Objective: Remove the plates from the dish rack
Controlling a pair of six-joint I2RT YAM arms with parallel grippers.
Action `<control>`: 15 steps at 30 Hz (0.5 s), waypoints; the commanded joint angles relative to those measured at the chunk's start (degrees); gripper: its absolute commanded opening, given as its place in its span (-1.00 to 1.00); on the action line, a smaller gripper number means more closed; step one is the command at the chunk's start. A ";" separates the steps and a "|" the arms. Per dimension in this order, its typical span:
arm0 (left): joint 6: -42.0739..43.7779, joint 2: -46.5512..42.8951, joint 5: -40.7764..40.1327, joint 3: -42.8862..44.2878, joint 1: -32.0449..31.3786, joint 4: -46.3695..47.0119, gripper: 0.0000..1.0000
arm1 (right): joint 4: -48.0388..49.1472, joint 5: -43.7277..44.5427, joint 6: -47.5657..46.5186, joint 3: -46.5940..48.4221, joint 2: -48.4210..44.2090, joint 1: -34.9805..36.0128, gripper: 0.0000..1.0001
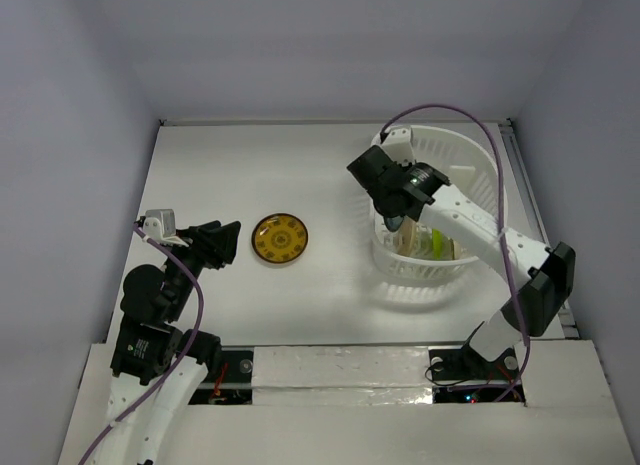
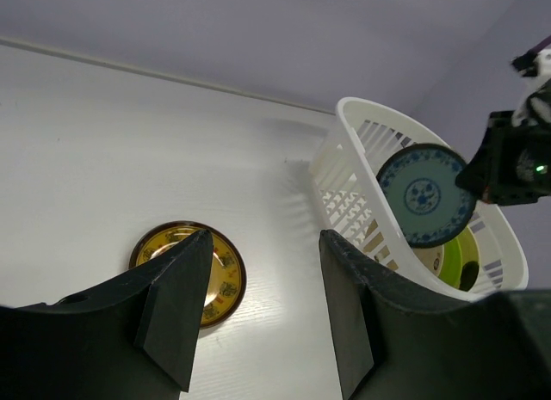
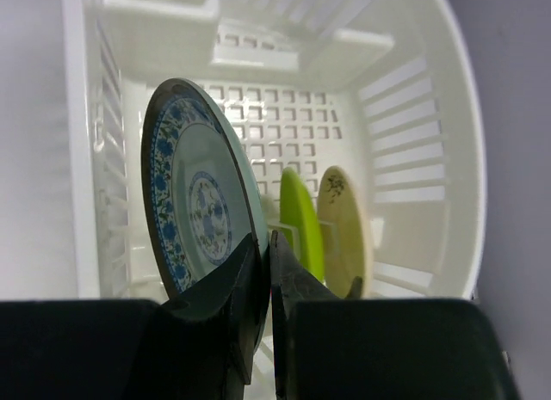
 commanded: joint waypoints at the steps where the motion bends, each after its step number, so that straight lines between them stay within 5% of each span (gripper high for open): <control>1: -0.33 -0.23 0.83 0.15 0.30 2.52 -0.01 | -5.17 7.16 0.88 6.48 -6.07 0.36 -1.00; 8: -0.25 0.29 0.92 0.15 0.30 2.52 -0.01 | -2.48 3.69 -1.48 10.89 -13.18 2.20 -1.00; 15: -0.33 0.73 0.83 0.15 0.83 2.52 -0.02 | 32.03 -24.97 -3.70 -2.55 -14.78 5.01 -1.00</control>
